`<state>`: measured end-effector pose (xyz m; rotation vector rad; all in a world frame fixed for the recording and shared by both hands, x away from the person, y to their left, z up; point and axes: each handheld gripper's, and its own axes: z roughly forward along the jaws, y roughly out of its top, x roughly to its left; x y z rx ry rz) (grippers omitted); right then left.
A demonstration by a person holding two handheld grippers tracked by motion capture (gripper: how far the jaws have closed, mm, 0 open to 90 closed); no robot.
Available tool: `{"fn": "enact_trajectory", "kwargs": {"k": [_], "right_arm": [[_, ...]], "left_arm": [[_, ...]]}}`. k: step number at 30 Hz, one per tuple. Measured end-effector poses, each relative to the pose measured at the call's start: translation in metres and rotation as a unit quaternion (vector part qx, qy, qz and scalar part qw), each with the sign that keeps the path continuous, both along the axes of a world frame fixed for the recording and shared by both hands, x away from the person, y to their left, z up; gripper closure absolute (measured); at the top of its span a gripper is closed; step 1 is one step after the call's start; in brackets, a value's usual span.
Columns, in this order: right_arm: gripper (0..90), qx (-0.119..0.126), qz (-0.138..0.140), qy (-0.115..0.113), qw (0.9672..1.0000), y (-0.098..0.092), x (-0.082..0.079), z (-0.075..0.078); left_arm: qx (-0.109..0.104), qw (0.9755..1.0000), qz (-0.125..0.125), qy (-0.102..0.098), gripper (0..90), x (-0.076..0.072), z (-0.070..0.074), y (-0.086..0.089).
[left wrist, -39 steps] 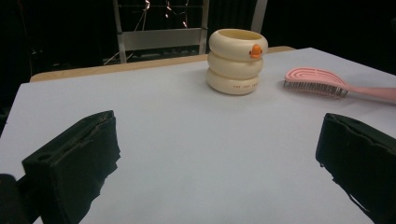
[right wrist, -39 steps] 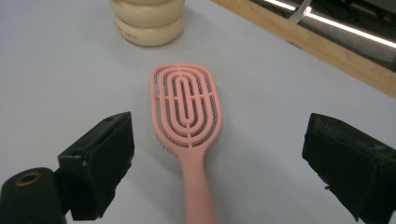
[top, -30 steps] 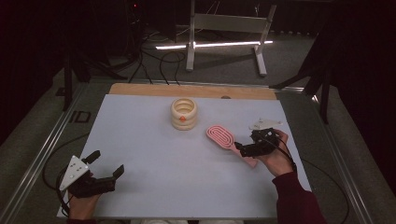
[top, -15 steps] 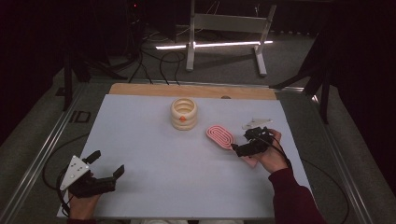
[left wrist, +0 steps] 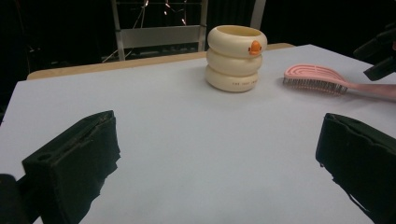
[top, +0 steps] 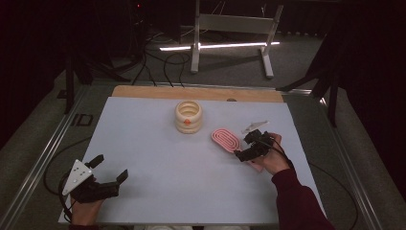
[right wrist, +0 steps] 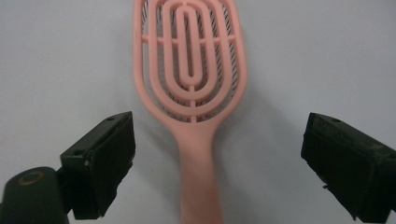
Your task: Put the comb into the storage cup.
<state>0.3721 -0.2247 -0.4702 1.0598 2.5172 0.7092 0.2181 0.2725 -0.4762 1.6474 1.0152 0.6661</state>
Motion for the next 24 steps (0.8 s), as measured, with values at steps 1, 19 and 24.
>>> {"fn": "enact_trajectory", "kwargs": {"k": [1,19,24], "right_arm": [[10.3,-0.001,0.001,0.004,1.0,0.0,0.001,-0.001],[15.4,-0.024,0.008,0.043,0.9987,0.005,0.011,-0.021],[21.8,-0.027,0.012,0.057,0.998,0.007,0.013,-0.025]], "left_arm": [[0.0,1.0,0.0,0.0,0.3,0.0,0.0,0.0],[0.002,1.0,-0.002,0.003,0.3,0.0,-0.001,-0.001],[0.002,1.0,-0.002,0.003,0.3,0.0,-0.001,-0.001]]}}
